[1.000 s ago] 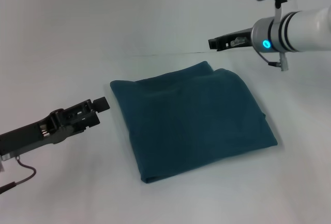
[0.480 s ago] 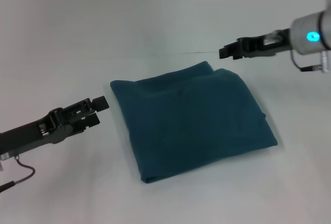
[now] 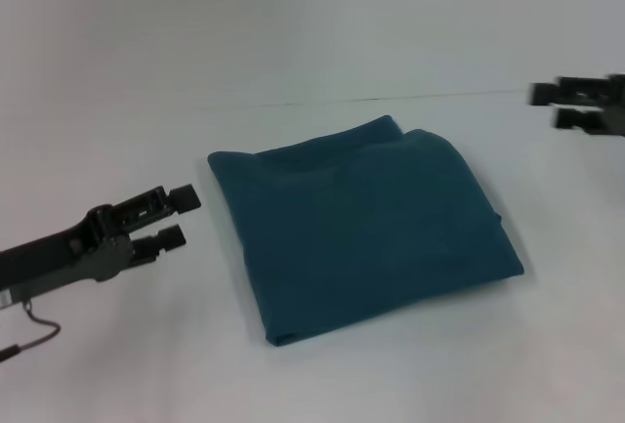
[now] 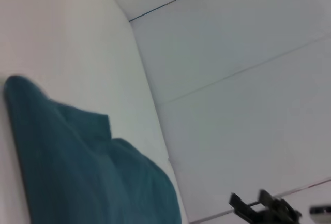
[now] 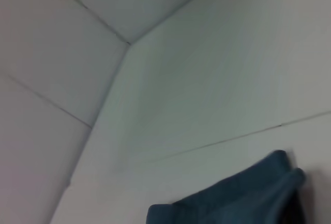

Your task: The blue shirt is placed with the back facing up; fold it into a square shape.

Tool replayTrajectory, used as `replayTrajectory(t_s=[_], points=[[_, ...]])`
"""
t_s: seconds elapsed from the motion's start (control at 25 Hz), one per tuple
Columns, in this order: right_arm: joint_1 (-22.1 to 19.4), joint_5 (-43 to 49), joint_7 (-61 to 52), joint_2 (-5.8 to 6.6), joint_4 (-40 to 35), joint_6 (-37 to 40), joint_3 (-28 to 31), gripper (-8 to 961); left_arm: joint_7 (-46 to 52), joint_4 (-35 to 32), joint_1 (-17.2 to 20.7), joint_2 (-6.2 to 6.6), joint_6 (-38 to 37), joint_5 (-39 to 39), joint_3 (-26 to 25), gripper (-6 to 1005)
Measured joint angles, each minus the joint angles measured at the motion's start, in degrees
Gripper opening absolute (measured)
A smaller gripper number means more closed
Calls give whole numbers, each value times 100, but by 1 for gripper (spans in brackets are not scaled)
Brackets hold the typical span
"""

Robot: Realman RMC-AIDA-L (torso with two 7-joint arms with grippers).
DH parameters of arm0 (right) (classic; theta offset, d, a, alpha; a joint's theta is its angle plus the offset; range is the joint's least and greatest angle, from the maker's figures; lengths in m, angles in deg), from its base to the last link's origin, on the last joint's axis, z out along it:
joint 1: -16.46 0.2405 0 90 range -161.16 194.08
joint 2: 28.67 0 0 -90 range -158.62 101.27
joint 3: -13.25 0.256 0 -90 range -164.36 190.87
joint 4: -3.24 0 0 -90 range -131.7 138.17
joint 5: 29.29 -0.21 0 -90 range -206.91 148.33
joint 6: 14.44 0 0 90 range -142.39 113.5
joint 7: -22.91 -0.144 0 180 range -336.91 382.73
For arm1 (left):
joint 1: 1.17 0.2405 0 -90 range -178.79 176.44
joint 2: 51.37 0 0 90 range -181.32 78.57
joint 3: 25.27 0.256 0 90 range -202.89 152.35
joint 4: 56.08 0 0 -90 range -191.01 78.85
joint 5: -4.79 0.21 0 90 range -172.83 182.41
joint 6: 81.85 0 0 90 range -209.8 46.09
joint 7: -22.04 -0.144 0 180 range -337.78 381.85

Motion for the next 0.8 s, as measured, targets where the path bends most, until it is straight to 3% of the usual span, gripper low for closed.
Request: replayTrajectory(t_s=[0.2,0.32,0.56,0.8], points=[[-611,-31,633,121,-2,538,230,757,604,57,16,-47,320,270,46,951],[-839,-28,1131,89,2,699,326,910,659,177,-49,-122,721,290,243,951],[-1031,228,1494,-80,60,704,349,912,876,338,-443,-115,1281,441,1074,950],[-1048,347,1591,-207,63,743,344,912,1443,357,-675,-144,1782,820,1213,950]])
